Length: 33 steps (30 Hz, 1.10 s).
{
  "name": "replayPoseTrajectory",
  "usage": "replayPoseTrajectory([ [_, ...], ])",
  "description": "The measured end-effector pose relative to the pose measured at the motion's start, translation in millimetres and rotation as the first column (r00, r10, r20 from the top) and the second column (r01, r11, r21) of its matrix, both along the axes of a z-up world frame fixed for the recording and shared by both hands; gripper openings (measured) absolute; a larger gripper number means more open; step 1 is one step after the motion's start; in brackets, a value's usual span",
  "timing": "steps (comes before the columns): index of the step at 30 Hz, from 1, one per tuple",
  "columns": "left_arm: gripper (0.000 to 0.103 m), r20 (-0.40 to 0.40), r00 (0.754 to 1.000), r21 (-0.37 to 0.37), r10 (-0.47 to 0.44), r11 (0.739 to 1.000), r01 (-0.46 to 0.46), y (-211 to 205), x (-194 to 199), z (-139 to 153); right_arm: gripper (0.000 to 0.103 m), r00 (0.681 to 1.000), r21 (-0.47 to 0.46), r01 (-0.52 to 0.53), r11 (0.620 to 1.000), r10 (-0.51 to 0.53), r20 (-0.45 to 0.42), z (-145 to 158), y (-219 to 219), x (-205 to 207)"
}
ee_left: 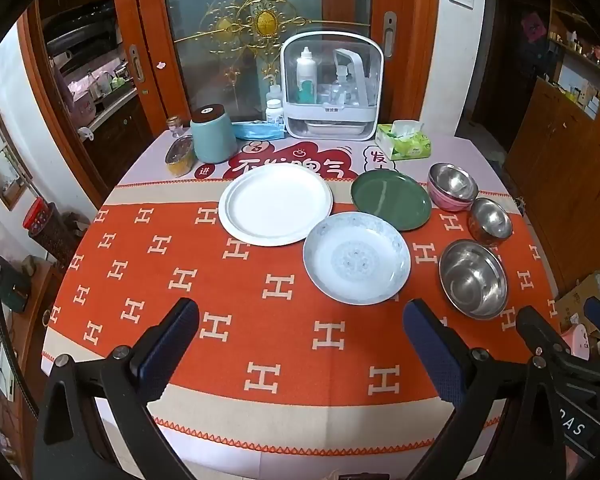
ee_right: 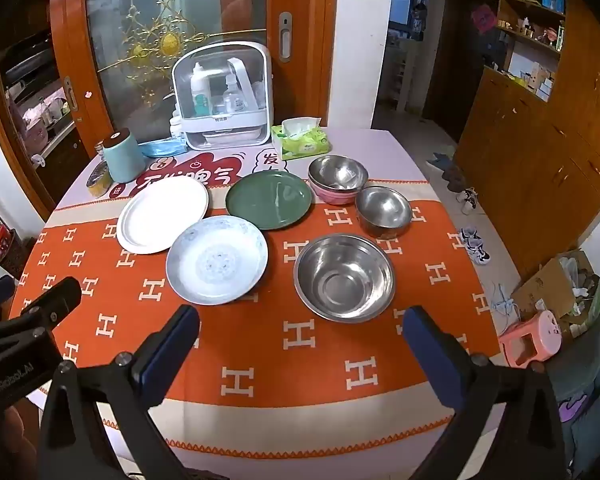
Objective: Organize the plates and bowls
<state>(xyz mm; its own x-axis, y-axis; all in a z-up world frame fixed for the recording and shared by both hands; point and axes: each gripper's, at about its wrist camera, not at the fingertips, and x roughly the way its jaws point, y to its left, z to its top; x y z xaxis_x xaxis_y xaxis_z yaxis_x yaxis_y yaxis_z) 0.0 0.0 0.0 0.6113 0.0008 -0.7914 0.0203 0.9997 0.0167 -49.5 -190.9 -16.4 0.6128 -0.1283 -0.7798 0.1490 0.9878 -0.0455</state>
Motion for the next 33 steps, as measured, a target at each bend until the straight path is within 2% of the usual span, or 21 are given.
replayPoseTrajectory([
  [16,0.101,0.007,1.000,-0.013,-0.014,1.000,0.014,1.1,-2.2,-0.2,0.098,1.000,0.013,0.004,1.000,-0.004,0.002,-5.9,6.1,3.9],
  [20,0.101,0.008,1.000,-0.015,-0.018,1.000,0.018,1.1,-1.4,-0.3,0.098,1.000,0.023,0.002,1.000,-0.002,0.007,-3.2,-4.6,0.3],
  [33,0.101,-0.009,0.999,-0.069,-0.048,0.996,0.048,1.3,2.5,-4.7,0.098,1.000,0.029,0.007,1.000,-0.007,0.007,-4.3,-2.5,2.2],
])
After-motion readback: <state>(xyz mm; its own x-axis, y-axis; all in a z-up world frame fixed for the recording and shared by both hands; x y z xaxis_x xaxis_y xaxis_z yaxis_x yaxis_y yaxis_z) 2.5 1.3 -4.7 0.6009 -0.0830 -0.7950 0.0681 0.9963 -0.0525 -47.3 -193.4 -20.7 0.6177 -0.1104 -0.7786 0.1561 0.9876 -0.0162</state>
